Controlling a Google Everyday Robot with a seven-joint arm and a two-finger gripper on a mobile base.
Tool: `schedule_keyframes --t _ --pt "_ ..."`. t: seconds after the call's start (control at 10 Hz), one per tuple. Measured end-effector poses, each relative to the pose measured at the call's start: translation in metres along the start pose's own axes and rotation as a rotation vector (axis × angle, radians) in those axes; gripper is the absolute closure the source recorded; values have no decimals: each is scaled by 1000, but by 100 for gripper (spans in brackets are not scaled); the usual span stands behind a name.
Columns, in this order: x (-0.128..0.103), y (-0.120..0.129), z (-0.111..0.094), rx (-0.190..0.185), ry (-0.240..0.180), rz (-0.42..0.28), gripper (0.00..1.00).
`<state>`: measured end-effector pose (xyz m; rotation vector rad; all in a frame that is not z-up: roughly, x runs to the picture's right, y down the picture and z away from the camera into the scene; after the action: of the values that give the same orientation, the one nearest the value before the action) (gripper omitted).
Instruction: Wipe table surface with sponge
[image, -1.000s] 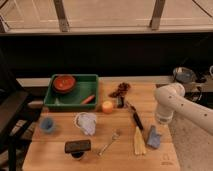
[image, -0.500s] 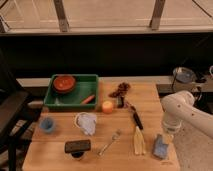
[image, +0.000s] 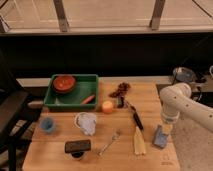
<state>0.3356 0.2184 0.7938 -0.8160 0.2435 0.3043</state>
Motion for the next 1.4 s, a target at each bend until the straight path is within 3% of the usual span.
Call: schedule_keyframes --t 0.2,0.4,0.6,0.8,1.1,1.4 --pt "-17 1 -1 5 -5 -34 100" --pt "-26 18 1 5 -22 -57 100" --pt "-16 47 8 -9 -24 -49 100" --pt "5 57 14 -10 -4 -17 100" --pt "16 41 12 19 33 20 100" --pt "-12 10 2 51 38 -4 100"
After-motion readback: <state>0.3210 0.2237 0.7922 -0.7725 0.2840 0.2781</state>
